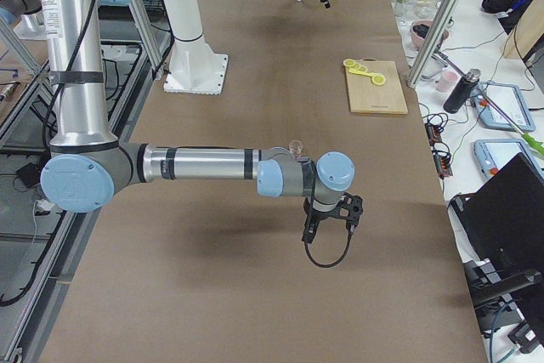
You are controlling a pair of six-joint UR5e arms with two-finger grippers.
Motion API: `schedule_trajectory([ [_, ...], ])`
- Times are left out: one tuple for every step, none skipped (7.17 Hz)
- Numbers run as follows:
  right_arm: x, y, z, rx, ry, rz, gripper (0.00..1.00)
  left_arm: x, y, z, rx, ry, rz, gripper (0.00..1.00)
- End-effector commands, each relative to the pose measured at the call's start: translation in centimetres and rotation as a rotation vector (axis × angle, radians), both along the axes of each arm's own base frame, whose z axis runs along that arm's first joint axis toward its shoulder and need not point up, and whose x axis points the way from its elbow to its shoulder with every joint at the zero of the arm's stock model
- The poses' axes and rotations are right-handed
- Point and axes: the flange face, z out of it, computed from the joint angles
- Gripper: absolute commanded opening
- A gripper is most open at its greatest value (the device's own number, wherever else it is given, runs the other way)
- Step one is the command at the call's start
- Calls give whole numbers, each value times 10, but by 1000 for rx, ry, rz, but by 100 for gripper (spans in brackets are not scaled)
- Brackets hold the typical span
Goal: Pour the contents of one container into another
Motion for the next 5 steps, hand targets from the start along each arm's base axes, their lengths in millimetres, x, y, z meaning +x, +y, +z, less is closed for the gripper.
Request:
schedule_trajectory([
  [20, 28, 5, -8, 11, 35, 100, -107, -15, 88, -285, 13, -34, 98],
  [23, 32, 1, 10, 63, 33, 100, -150, -9, 120, -366, 23, -9, 98],
  [19, 30, 2, 23, 110, 13, 100, -197, -1, 155, -367, -43, 74, 98],
  [11, 26, -1, 31, 113, -4, 100, -242, 11, 184, -330, -129, 176, 98],
  [-6, 23, -3, 34, 114, -36, 100, -280, 39, 211, -361, -85, 222, 98],
])
